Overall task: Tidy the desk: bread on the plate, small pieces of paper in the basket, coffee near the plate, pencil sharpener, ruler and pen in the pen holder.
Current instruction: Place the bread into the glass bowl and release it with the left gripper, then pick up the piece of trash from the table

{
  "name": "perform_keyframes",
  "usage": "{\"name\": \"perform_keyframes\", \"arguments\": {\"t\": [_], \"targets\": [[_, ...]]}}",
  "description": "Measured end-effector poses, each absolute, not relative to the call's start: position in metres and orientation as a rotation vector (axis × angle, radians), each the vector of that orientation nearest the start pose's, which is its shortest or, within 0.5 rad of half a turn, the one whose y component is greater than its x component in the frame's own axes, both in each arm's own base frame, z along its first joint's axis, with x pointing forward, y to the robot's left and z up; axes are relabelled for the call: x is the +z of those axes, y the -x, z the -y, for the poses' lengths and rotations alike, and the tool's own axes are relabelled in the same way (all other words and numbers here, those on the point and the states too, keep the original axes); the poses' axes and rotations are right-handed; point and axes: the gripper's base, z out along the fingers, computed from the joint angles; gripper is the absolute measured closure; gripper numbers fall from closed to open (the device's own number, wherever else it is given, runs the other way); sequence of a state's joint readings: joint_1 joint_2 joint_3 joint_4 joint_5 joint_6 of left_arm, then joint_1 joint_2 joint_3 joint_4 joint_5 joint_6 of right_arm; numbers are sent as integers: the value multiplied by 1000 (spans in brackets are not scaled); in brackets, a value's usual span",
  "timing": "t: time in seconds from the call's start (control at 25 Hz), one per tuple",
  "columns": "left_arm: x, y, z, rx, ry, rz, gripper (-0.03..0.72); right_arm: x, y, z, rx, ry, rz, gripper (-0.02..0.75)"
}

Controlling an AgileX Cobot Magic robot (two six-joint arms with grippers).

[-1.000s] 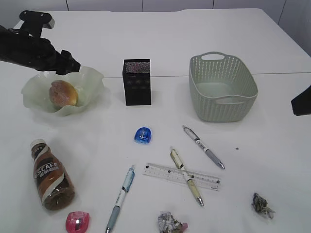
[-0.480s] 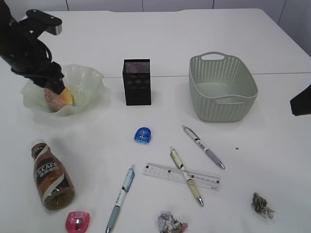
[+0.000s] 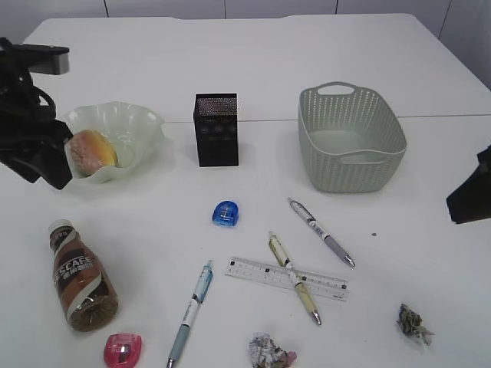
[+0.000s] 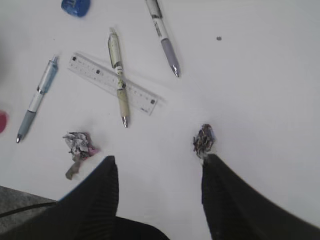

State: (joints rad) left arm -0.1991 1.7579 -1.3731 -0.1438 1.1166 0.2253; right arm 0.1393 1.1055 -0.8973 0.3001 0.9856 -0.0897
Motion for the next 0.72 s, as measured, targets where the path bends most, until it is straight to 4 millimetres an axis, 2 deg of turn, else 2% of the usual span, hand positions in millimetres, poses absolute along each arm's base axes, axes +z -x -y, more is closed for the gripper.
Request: {"name": "perform_keyframes", "arguments": {"t": [0.16,0.32,0.52,0.72], "targets": [[260,-314,79,-266,-491,-2894,345,303,-191,-50,349,140,-2722,345],[267,-283,74,-277,-477,-2891,345,294,-196,-50,330,107,-2789,345],[286,-252,68,-288,-404,-2836,345,270,-213,-53,322,82,-2910,346],[307,-235,64,-303,-338,-2765,345,240,-231,-58,307,71,-3041,346]]}}
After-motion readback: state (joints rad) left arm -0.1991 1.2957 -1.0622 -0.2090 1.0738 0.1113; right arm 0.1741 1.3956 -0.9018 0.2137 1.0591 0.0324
